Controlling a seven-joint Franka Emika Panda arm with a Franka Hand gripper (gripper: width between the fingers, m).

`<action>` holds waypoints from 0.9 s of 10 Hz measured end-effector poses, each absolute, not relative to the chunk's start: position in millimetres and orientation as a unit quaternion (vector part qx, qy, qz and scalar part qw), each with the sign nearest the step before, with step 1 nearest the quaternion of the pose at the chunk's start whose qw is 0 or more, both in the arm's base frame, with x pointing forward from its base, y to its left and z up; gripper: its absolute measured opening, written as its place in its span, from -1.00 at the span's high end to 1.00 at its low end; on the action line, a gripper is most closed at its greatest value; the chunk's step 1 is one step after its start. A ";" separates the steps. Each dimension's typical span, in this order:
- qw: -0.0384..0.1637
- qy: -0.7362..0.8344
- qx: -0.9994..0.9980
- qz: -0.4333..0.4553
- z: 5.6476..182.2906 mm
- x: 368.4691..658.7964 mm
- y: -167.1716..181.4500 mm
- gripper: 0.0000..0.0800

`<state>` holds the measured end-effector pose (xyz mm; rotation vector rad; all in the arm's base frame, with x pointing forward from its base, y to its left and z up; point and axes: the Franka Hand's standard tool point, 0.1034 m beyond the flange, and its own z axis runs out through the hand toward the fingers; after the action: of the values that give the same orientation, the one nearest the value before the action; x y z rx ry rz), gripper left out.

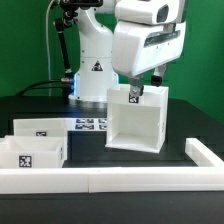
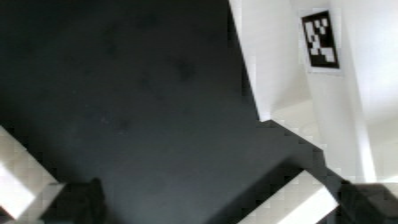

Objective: Assemble drawer

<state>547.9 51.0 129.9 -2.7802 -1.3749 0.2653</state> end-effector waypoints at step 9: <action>-0.009 -0.210 -0.977 0.046 136.6 542.0 50.8 -0.63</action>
Offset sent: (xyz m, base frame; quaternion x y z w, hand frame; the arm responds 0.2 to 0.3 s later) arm -0.0192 0.0013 0.0116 -0.0197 0.0686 0.0439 0.9965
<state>542.0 50.8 136.6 -3.0852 -0.6619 0.1464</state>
